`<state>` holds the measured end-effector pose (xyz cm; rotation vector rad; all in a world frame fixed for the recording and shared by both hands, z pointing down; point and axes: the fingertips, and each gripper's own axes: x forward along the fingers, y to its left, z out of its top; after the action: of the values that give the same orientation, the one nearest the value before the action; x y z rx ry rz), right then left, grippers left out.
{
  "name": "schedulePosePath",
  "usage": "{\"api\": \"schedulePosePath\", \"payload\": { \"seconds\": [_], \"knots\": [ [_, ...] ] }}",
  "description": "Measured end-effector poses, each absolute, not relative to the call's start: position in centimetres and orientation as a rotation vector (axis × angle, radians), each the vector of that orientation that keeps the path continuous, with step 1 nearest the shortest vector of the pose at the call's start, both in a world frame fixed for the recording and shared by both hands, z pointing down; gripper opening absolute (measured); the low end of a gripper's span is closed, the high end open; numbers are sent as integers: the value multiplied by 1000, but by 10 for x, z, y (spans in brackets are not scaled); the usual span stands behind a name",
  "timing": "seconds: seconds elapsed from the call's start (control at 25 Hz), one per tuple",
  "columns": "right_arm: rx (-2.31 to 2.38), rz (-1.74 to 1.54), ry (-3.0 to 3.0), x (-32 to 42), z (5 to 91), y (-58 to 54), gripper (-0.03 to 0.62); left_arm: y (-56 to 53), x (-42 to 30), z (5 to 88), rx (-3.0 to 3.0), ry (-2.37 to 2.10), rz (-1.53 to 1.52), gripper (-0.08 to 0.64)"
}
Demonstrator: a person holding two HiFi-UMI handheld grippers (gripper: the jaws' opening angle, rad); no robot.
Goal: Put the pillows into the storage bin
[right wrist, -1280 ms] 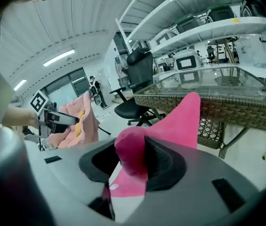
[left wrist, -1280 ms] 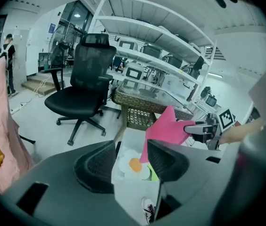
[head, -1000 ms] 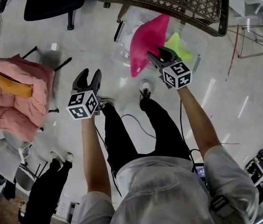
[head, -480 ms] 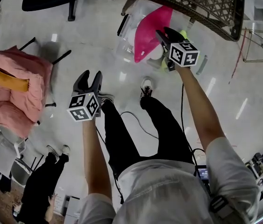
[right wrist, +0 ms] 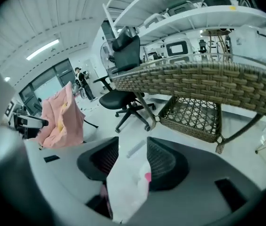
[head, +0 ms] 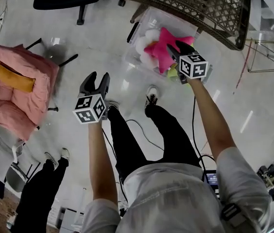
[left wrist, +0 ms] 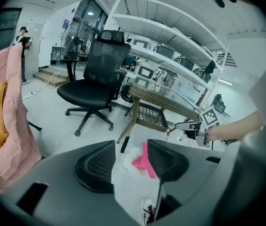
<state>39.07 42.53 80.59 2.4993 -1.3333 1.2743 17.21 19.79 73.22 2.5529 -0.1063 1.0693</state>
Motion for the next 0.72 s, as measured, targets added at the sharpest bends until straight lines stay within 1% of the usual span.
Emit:
{"api": "schedulePosePath", "payload": {
  "seconds": [0.12,0.28,0.56,0.72],
  "knots": [
    [2423,1215,-1398,380,774,398,202,175,159,707,2567,-159,1036,229],
    [2322,1056,-1531,367,713,333,207,126,131,665,2591,-278,957,229],
    [2183,821,-1781,312,603,181,213,25,51,598,2586,-509,837,229],
    [2088,725,-1924,279,553,85,220,-37,10,569,2572,-637,758,229]
  ]
}}
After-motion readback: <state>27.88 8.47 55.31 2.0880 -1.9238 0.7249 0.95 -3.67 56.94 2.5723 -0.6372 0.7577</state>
